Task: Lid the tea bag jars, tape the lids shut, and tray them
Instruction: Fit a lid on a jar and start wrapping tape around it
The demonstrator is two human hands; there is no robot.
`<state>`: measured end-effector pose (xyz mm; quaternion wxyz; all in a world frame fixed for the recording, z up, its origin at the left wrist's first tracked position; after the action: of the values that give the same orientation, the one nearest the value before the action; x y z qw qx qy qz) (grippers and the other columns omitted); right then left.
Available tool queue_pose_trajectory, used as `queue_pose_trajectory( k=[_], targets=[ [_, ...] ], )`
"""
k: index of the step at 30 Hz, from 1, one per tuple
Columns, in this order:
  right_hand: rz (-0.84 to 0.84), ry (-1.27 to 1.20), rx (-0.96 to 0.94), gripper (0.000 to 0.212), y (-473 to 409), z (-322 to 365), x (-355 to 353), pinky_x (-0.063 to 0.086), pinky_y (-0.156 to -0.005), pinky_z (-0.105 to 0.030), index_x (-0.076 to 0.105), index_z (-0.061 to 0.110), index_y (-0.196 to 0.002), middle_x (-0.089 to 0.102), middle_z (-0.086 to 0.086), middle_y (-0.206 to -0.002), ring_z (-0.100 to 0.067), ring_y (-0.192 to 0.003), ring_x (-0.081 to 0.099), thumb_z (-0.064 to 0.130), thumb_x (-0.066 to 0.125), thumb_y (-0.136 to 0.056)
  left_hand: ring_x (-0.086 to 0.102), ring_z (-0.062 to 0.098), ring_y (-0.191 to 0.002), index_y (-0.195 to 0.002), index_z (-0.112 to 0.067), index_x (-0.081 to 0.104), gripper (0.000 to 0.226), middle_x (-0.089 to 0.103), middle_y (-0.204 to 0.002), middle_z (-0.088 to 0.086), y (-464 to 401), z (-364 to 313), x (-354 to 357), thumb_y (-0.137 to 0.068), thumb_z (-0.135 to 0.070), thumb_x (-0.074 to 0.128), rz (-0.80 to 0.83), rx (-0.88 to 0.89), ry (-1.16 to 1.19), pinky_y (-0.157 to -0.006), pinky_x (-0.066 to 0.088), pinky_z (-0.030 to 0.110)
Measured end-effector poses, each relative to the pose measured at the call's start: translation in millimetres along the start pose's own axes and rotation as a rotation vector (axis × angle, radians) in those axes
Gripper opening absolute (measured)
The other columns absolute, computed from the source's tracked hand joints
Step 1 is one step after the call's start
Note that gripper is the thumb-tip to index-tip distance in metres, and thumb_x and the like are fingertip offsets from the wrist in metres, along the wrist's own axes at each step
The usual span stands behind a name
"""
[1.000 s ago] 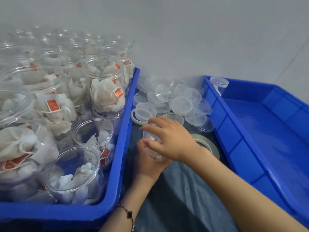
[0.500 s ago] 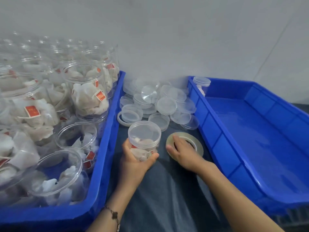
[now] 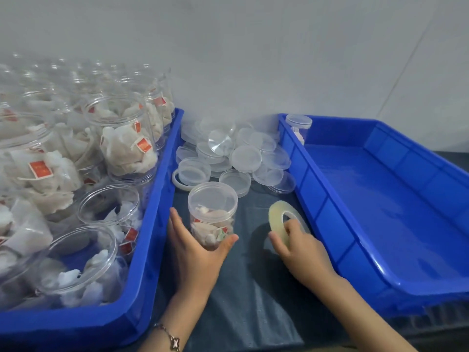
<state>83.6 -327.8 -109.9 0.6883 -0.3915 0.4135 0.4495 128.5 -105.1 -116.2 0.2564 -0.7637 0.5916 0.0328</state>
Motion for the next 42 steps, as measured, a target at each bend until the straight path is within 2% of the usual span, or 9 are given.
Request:
queue_pose_trajectory(
  k=[3,5,10,19,26,29,35,39,42],
  targets=[
    [0.001,-0.3,0.054,0.038,19.5,3.7,-19.6,0.041,-0.057,-0.031,0.044,0.027,-0.085,0.059,0.009,-0.078,-0.009,-0.063,0.053,0.064,0.037,-0.079,0.051,0.031,-0.108,-0.122,0.001,0.048,0.062,0.057,-0.116,0.021,29.5,-37.8,-13.6,-0.085,-0.048,0.057,-0.212,0.473,-0.096,-0.091,0.041,0.044],
    [0.024,-0.353,0.001,0.036,32.0,13.9,-25.5,0.038,-0.052,-0.024,0.044,0.031,-0.081,0.057,0.01,-0.067,-0.006,-0.057,0.052,0.067,0.038,-0.075,0.055,0.018,-0.1,-0.112,-0.009,0.062,0.036,0.065,-0.105,0.005,40.6,-55.0,-3.2,-0.091,-0.036,0.053,-0.057,0.573,0.028,-0.085,0.045,0.038],
    [0.061,-0.473,-0.064,0.047,47.3,36.0,-31.9,0.03,-0.047,-0.016,0.047,0.032,-0.081,0.055,0.017,-0.054,-0.003,-0.048,0.049,0.076,0.036,-0.068,0.063,0.001,-0.089,-0.115,-0.025,0.062,0.035,0.065,-0.101,-0.017,38.8,-66.4,20.7,-0.082,-0.032,0.065,0.342,0.237,0.315,-0.083,0.051,0.024],
    [0.119,-0.443,-0.074,0.047,50.3,44.0,-25.9,0.031,-0.05,-0.019,0.047,0.031,-0.082,0.055,0.019,-0.056,-0.003,-0.05,0.047,0.075,0.036,-0.069,0.06,0.003,-0.07,-0.08,-0.018,0.073,0.007,0.067,-0.074,-0.012,29.3,-66.4,5.0,-0.079,-0.011,0.074,0.235,0.25,0.268,-0.066,0.048,0.017],
    [0.291,-0.128,-0.257,0.06,50.7,46.3,-20.1,0.039,-0.059,-0.03,0.049,0.021,-0.073,0.053,0.004,-0.06,-0.014,-0.058,0.05,0.079,0.034,-0.072,0.055,0.008,-0.07,-0.079,-0.027,0.057,0.008,0.059,-0.076,-0.004,23.8,-56.5,-36.7,-0.084,-0.03,0.053,-0.09,0.259,0.242,-0.064,0.043,0.013],
    [0.213,-0.064,-0.213,0.062,43.0,38.8,-33.0,0.035,-0.059,-0.031,0.039,0.023,-0.063,0.044,0.005,-0.053,-0.013,-0.056,0.045,0.081,0.017,-0.066,0.054,0.01,-0.069,-0.079,-0.036,0.048,0.008,0.058,-0.076,-0.003,18.7,-42.4,-49.2,-0.086,-0.032,0.052,-0.216,0.136,0.31,-0.065,0.043,0.017],
    [-0.15,0.134,-0.1,0.058,24.4,41.1,-60.5,0.028,-0.052,-0.033,0.051,0.024,-0.073,0.042,0.006,-0.05,-0.031,-0.06,0.051,0.073,0.021,-0.072,0.054,-0.001,-0.072,-0.08,-0.029,0.05,0.023,0.058,-0.08,-0.006,14.2,-25.1,-31.9,-0.091,-0.01,0.058,-0.238,-0.029,0.374,-0.068,0.04,0.008],
    [-0.169,0.153,-0.091,0.039,13.8,43.5,-60.1,0.018,-0.045,-0.028,0.034,0.027,-0.072,0.027,0.013,-0.047,-0.025,-0.054,0.035,0.065,0.033,-0.077,0.053,-0.003,-0.07,-0.079,-0.029,0.049,0.024,0.057,-0.079,-0.009,11.5,-16.3,-22.6,-0.091,-0.01,0.057,-0.242,-0.078,0.37,-0.067,0.039,0.008],
    [-0.179,0.173,-0.072,0.044,8.4,39.2,-56.1,0.021,-0.047,-0.029,0.047,0.023,-0.073,0.029,0.012,-0.048,-0.026,-0.055,0.036,0.065,0.033,-0.077,0.052,-0.004,-0.071,-0.081,-0.024,0.05,0.017,0.058,-0.08,-0.009,10.9,-11.7,-16.7,-0.091,-0.012,0.056,-0.231,-0.099,0.359,-0.067,0.039,0.009]
  ],
)
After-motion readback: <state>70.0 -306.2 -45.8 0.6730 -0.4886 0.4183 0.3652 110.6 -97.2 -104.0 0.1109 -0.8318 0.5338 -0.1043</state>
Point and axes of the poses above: each hand's wrist, its own y-axis away from the middle knuckle, its own x-axis out of the palm, z = x × y, the point moved 7 cm from there along -y, towards the middle knuckle
